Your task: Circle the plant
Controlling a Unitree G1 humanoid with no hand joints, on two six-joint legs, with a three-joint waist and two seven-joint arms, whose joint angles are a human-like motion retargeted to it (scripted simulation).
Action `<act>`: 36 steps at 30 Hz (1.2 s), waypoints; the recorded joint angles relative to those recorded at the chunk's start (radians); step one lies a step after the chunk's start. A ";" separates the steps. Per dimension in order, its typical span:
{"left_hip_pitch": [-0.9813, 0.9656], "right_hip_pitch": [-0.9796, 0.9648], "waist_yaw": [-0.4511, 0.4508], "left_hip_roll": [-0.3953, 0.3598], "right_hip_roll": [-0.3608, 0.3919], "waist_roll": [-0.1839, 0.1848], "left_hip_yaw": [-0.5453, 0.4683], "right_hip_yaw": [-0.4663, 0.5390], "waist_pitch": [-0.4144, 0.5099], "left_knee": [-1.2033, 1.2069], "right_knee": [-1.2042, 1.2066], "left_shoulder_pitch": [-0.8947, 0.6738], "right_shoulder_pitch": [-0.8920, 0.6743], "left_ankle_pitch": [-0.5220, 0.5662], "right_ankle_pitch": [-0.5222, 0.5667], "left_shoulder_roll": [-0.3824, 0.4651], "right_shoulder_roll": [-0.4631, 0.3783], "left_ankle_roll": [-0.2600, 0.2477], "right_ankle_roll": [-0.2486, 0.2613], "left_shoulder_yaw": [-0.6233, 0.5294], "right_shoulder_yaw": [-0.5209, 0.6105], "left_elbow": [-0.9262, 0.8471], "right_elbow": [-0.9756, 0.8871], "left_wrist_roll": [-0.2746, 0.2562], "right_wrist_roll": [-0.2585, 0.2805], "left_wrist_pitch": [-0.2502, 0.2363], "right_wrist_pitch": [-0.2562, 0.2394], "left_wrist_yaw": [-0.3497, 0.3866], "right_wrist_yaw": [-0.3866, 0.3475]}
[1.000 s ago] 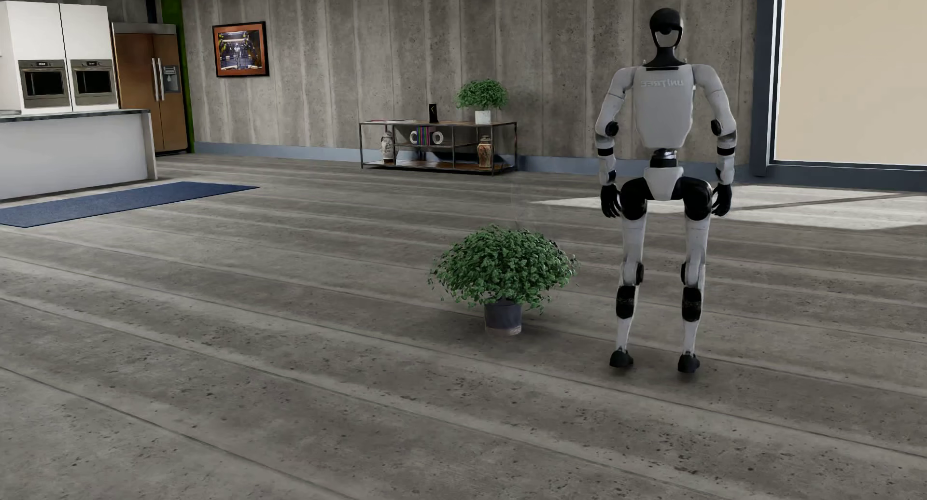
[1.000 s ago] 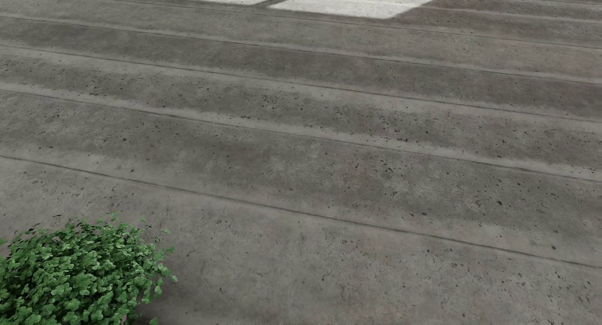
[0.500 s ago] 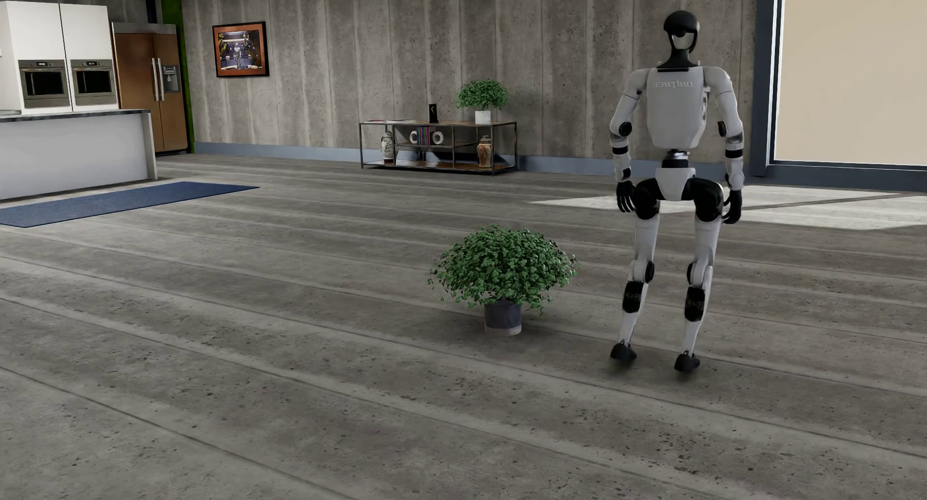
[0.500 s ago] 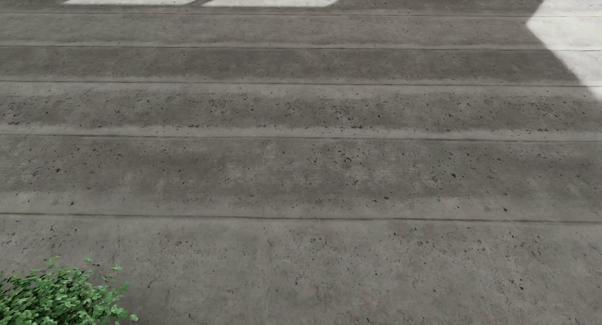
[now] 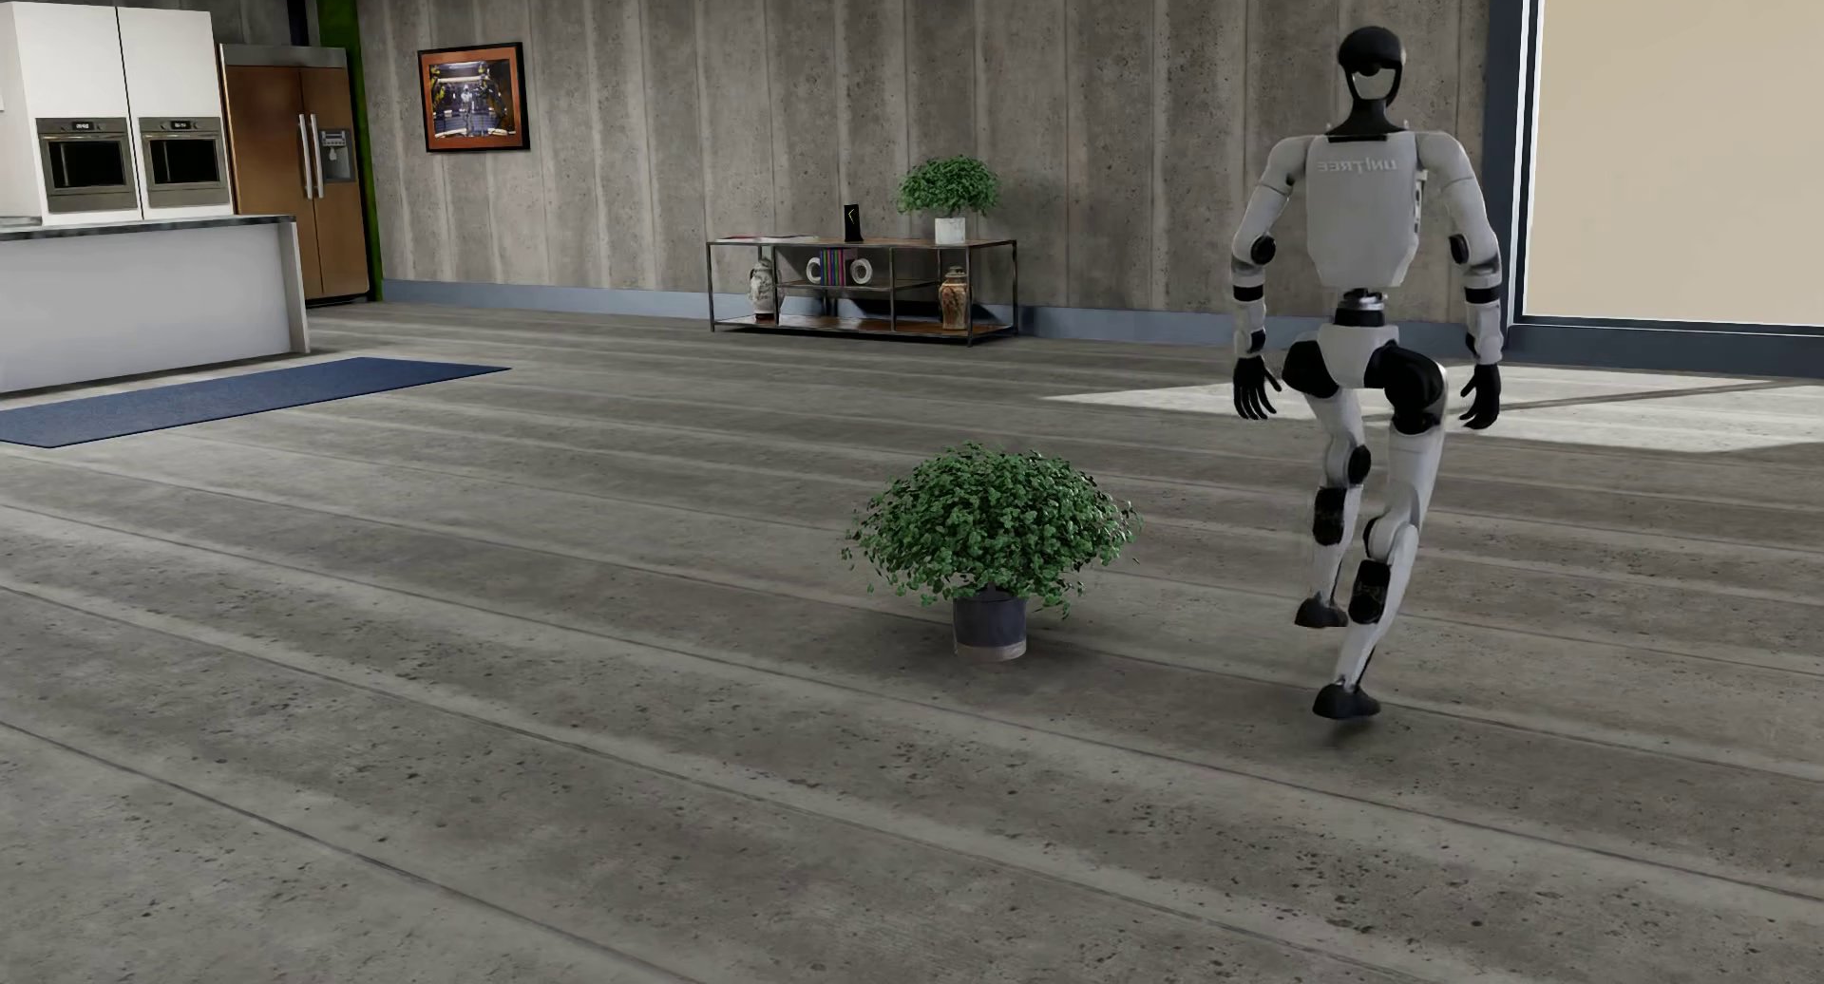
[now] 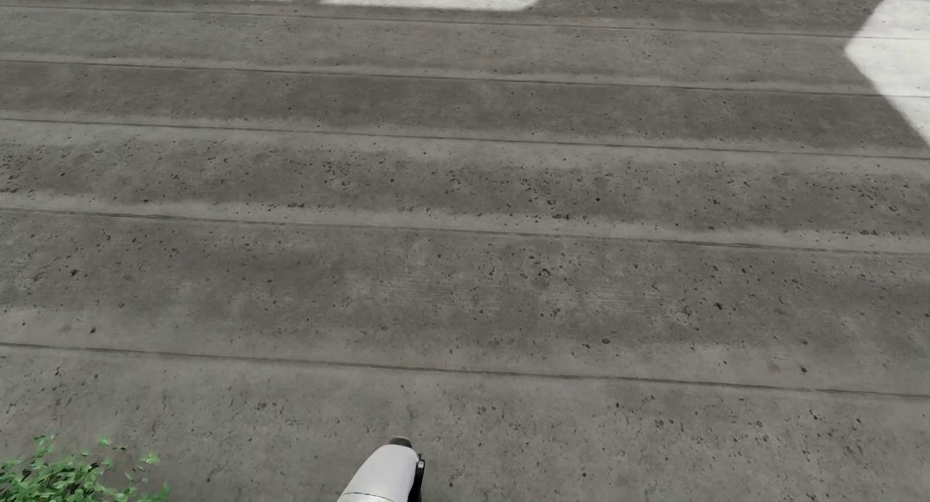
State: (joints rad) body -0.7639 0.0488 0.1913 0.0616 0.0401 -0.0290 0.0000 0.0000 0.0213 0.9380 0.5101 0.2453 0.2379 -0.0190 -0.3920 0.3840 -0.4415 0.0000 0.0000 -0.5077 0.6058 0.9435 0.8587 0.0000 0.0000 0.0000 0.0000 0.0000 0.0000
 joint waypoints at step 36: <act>0.441 -0.339 -0.110 0.014 -0.014 0.093 0.000 0.000 -0.084 0.332 0.004 0.097 0.119 0.042 0.257 0.030 0.065 0.000 0.000 0.072 0.019 0.104 0.004 0.000 0.000 0.000 0.000 0.000 0.000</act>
State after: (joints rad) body -0.3234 -0.2905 0.0813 0.0760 0.0257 0.0644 0.0000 0.0000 -0.0625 1.2705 0.5142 0.3422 0.3566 0.0231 -0.1354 0.4141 -0.3761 0.0000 0.0000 -0.4356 0.6247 1.0473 0.8627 0.0000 0.0000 0.0000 0.0000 0.0000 0.0000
